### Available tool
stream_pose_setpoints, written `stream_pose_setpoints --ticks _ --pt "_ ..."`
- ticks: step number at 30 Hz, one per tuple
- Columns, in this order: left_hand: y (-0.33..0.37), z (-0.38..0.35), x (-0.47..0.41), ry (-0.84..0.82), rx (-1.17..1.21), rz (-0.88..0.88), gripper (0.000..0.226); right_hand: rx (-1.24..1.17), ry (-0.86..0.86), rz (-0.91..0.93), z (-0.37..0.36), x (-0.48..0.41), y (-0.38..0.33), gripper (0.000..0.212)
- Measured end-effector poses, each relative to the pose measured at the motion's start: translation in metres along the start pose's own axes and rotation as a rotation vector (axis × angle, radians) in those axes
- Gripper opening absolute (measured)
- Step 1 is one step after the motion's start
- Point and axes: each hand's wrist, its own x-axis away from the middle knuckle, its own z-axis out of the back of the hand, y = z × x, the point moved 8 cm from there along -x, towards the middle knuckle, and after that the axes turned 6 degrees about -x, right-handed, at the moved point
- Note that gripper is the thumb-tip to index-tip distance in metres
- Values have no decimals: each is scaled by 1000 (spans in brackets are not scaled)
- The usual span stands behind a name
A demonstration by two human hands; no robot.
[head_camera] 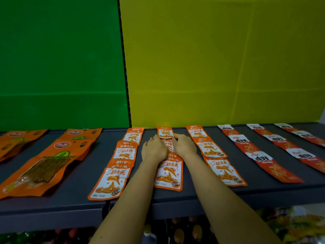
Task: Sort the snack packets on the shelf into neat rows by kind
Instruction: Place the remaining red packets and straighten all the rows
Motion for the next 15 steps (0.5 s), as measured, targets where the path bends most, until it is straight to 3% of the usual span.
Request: stream_pose_setpoints --ticks 8,12,15 --pt "-3 5 5 -33 78 67 48 -80 -42 -58 5 4 -2 38" --pt "-10 17 18 -102 196 113 28 -113 -128 -97 22 21 -7 19" --pt "-12 24 43 -128 179 95 13 -91 -215 -81 30 52 -11 39"
